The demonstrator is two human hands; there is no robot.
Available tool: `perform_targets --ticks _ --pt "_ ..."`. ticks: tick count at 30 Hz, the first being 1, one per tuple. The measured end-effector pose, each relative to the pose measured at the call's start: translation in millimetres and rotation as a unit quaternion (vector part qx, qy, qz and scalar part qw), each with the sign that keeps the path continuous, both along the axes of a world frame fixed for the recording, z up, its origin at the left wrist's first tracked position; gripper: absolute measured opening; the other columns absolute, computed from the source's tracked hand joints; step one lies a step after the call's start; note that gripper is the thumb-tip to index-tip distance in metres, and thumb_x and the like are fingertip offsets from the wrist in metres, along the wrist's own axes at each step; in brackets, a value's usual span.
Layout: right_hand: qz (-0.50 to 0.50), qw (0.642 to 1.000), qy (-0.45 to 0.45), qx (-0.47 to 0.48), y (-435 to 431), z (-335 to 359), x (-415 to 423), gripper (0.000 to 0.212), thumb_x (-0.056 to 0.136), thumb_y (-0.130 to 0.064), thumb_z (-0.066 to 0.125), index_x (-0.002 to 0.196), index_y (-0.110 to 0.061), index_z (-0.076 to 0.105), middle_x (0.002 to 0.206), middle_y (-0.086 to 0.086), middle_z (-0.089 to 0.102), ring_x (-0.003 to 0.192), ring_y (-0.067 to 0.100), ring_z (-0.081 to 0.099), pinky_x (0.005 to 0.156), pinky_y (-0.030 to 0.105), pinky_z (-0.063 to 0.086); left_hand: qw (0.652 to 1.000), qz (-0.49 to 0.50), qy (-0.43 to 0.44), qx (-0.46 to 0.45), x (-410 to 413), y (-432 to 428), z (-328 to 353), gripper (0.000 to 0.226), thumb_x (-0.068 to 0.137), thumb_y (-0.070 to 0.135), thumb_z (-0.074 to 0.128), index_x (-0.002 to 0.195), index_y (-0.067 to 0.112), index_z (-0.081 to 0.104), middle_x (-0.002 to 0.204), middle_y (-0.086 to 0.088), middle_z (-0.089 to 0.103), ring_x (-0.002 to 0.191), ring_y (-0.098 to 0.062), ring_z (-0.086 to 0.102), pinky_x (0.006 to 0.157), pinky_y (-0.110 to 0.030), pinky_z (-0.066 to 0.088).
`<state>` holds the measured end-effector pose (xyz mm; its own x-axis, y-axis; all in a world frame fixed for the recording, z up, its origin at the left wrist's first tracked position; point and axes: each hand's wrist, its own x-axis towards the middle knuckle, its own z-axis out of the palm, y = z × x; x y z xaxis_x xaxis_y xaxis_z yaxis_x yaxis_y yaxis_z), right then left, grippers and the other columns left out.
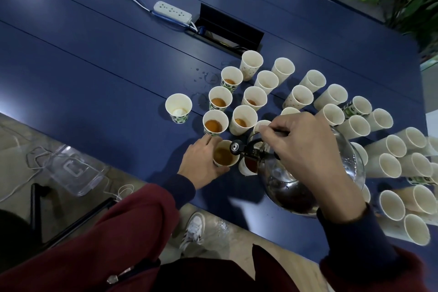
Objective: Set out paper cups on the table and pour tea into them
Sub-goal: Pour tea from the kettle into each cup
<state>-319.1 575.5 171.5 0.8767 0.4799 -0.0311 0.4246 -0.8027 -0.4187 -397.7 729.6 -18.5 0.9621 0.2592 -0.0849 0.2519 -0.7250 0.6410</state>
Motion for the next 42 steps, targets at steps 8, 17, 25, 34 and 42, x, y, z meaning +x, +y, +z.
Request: perform_targets --ticks 8,17,25,34,42 --pt "-0.009 1.000 0.003 0.007 0 2 -3 0.030 0.089 -0.037 0.063 0.063 -0.024 0.062 0.058 0.004 0.061 0.066 0.028 0.055 0.060 0.038 0.047 0.999 -0.008 -0.009 0.033 -1 -1 0 0.072 0.071 0.049 0.081 0.131 0.019 0.054 0.123 -0.002 0.056 0.108 -0.024 0.056 0.087 -0.040 0.047" --pt "-0.006 1.000 0.002 0.000 -2 2 0 0.031 0.090 -0.037 0.063 0.062 -0.026 0.060 0.059 0.003 0.060 0.065 0.025 0.055 0.058 0.034 0.042 0.999 -0.013 -0.013 0.049 1 -4 0 0.070 0.072 0.051 0.080 0.130 0.021 0.054 0.123 -0.001 0.056 0.107 -0.024 0.057 0.086 -0.041 0.048" --pt "-0.007 1.000 0.007 0.021 -4 0 2 0.029 0.091 -0.039 0.064 0.066 -0.025 0.067 0.062 0.000 0.063 0.069 0.025 0.058 0.063 0.037 0.047 0.998 -0.012 0.013 0.054 1 -6 2 0.074 0.078 0.054 0.074 0.138 0.021 0.047 0.129 -0.001 0.052 0.115 -0.024 0.053 0.094 -0.039 0.044" --pt "-0.062 0.990 -0.006 0.123 -15 16 4 0.035 0.094 -0.035 0.062 0.069 -0.012 0.069 0.056 -0.003 0.059 0.062 0.019 0.055 0.062 0.033 0.041 0.998 0.035 0.003 0.061 -10 8 8 0.077 0.082 0.071 0.060 0.139 0.022 0.042 0.117 0.002 0.052 0.105 -0.019 0.054 0.088 -0.037 0.046" --pt "-0.049 0.981 -0.008 0.186 27 41 9 0.034 0.093 -0.032 0.065 0.064 -0.015 0.067 0.052 -0.006 0.054 0.057 0.014 0.049 0.054 0.020 0.036 0.978 0.170 -0.073 0.092 -7 58 10 0.056 0.080 0.039 0.075 0.124 0.009 0.054 0.115 -0.010 0.056 0.101 -0.032 0.058 0.080 -0.046 0.047"
